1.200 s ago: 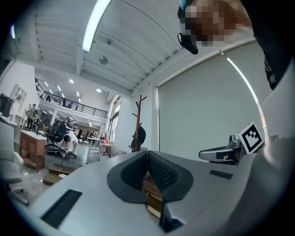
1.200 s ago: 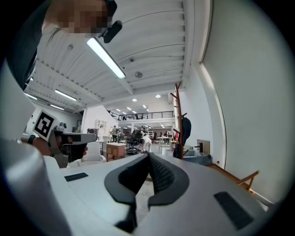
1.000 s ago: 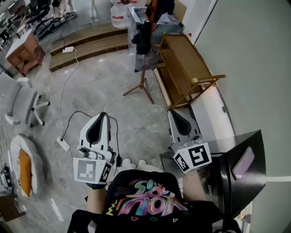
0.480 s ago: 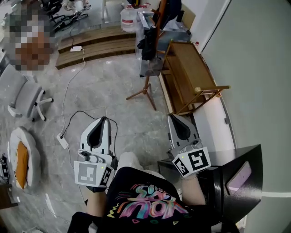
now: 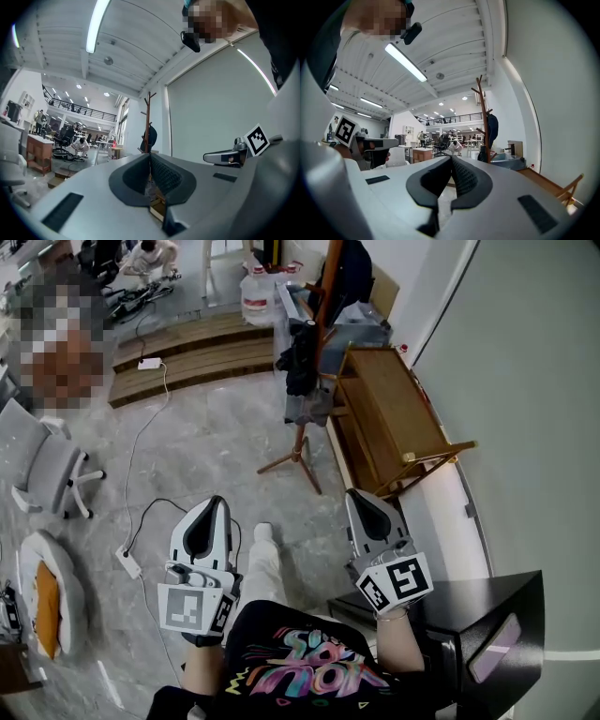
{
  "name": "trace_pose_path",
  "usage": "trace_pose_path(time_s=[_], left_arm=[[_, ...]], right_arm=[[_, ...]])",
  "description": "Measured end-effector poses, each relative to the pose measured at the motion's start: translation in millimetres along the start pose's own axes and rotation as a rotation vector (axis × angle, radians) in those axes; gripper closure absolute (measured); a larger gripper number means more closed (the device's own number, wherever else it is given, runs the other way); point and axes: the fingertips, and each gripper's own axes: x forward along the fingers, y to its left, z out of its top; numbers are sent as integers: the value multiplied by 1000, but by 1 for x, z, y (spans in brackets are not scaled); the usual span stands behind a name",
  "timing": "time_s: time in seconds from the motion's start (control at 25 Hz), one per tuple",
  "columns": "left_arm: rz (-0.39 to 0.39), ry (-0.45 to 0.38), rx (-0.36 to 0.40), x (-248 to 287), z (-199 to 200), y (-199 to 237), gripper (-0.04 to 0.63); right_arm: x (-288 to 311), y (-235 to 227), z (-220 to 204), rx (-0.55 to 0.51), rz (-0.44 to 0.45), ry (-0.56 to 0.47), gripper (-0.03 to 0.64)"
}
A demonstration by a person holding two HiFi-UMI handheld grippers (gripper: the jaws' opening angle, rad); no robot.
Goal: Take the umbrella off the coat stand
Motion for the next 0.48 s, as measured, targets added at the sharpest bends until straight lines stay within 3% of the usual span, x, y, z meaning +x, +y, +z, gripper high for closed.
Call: trace_pose_path(time_s=[0.48], left_arm=[[-116,-8,8,232,4,106,569]], right_arm=[[199,-109,17,3,-88,-4,601]])
